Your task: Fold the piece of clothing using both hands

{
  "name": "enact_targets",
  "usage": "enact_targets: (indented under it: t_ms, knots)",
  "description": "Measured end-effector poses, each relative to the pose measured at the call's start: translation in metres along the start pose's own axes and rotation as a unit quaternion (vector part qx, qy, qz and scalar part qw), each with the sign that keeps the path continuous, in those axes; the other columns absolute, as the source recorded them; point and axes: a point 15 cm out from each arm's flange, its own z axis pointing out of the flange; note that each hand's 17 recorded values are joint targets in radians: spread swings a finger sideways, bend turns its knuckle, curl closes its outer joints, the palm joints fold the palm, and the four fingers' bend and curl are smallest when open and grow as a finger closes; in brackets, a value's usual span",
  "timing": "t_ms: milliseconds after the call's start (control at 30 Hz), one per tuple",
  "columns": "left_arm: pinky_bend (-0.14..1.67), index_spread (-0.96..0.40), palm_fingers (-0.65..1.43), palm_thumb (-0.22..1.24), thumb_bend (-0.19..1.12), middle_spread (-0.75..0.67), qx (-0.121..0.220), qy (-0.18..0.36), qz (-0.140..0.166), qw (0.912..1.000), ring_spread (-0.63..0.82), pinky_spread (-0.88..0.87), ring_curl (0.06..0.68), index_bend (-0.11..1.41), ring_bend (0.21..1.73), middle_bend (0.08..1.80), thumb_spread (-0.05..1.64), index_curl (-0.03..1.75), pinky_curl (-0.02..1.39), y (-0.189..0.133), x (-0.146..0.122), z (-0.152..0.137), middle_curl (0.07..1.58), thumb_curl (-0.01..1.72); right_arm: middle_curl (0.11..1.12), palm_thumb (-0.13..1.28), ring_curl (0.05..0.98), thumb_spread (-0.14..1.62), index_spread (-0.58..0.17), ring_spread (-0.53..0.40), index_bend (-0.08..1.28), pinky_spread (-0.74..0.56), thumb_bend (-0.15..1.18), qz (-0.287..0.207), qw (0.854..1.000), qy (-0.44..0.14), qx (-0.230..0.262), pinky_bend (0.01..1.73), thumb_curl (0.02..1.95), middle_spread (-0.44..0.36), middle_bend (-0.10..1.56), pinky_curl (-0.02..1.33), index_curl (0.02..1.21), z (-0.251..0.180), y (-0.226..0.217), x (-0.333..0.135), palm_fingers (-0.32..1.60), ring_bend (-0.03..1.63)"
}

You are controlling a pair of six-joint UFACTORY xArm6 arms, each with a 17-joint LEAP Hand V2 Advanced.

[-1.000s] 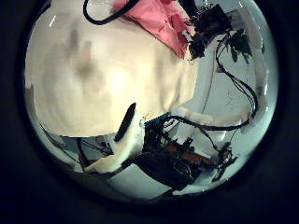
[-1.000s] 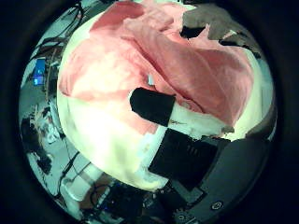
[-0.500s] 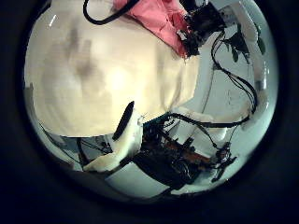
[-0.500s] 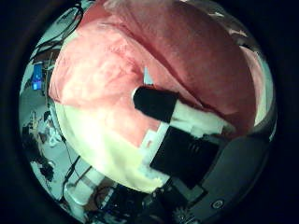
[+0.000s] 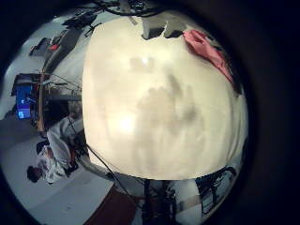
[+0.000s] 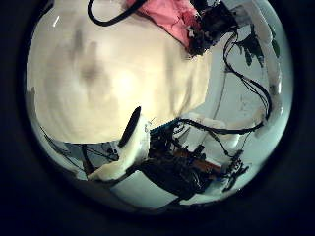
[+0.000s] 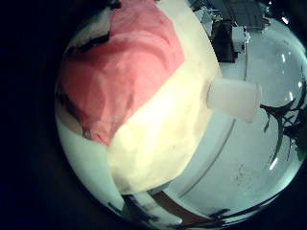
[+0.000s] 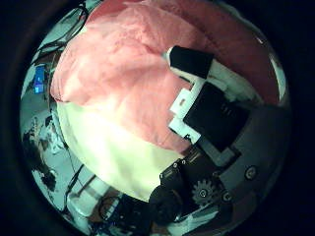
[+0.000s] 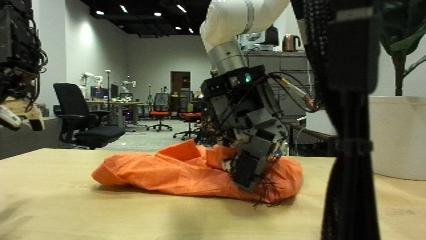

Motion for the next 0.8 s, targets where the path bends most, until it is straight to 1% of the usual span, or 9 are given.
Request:
enact_targets:
  t_ms: [100,167,367,433,567,700,800]
  knots:
    - [0.19,0.12,0.03,0.41,-0.02,0.34,0.001,0.000,0.000,1.0000,0.57,0.53,0.226,0.18,0.32,0.18,1.21,0.36,0.31,0.001,0.000,-0.001,0.29,0.27,0.72,1.05,0.577,1.08,-0.371,-0.210,0.89,-0.35,0.15,-0.011,1.000,0.000,0.007,1.28,0.52,-0.154,1.24,0.47,0.94,-0.018,0.009,-0.001,1.22,1.31]
    - [0.19,0.12,0.03,0.41,-0.02,0.34,0.000,0.001,0.000,1.0000,0.57,0.53,0.226,0.18,0.32,0.18,1.21,0.36,0.31,0.001,0.001,0.000,0.29,0.27,0.72,1.06,0.591,1.09,-0.361,-0.207,0.91,-0.33,0.15,-0.020,1.000,0.001,0.002,1.31,0.54,-0.145,1.26,0.48,0.95,-0.024,0.019,-0.001,1.19,1.33]
    - [0.19,0.12,0.04,0.41,-0.02,0.34,0.000,0.001,0.005,1.0000,0.57,0.53,0.227,0.18,0.32,0.18,1.21,0.36,0.30,-0.001,0.006,0.000,0.29,0.27,0.74,1.10,0.622,1.11,-0.333,-0.201,0.95,-0.30,0.14,-0.034,0.999,0.000,0.008,1.34,0.59,-0.129,1.30,0.52,0.98,-0.042,0.049,0.005,1.15,1.36]
    - [0.19,0.12,0.04,0.41,-0.02,0.34,0.001,0.002,0.005,1.0000,0.57,0.53,0.227,0.18,0.32,0.18,1.21,0.36,0.30,-0.001,0.006,0.000,0.29,0.27,0.75,1.10,0.629,1.12,-0.326,-0.200,0.96,-0.29,0.13,-0.036,0.999,-0.002,0.027,1.35,0.60,-0.126,1.31,0.53,0.98,-0.050,0.054,0.007,1.14,1.36]
    - [0.19,0.12,0.04,0.41,-0.02,0.34,0.004,0.000,0.004,1.0000,0.57,0.53,0.227,0.18,0.32,0.18,1.21,0.36,0.30,0.000,0.005,-0.002,0.29,0.27,0.75,1.12,0.642,1.11,-0.315,-0.199,0.96,-0.28,0.12,-0.033,0.995,-0.010,0.090,1.35,0.63,-0.120,1.32,0.55,0.99,-0.081,0.045,0.011,1.14,1.37]
    - [0.19,0.12,0.04,0.41,-0.02,0.34,0.006,-0.002,0.004,1.0000,0.57,0.53,0.227,0.18,0.32,0.18,1.21,0.36,0.30,0.002,0.005,-0.005,0.29,0.27,0.74,1.13,0.650,1.10,-0.307,-0.199,0.96,-0.27,0.11,-0.030,0.994,-0.012,0.109,1.35,0.66,-0.115,1.33,0.56,0.99,-0.098,0.045,0.014,1.14,1.37]
    - [0.19,0.12,0.04,0.41,-0.02,0.34,0.003,0.000,0.002,1.0000,0.57,0.53,0.227,0.18,0.32,0.18,1.21,0.36,0.30,0.007,0.006,-0.002,0.29,0.27,0.74,1.15,0.655,1.09,-0.298,-0.198,0.96,-0.26,0.10,-0.037,0.991,-0.014,0.128,1.35,0.68,-0.109,1.34,0.56,0.99,-0.110,0.041,0.005,1.14,1.37]
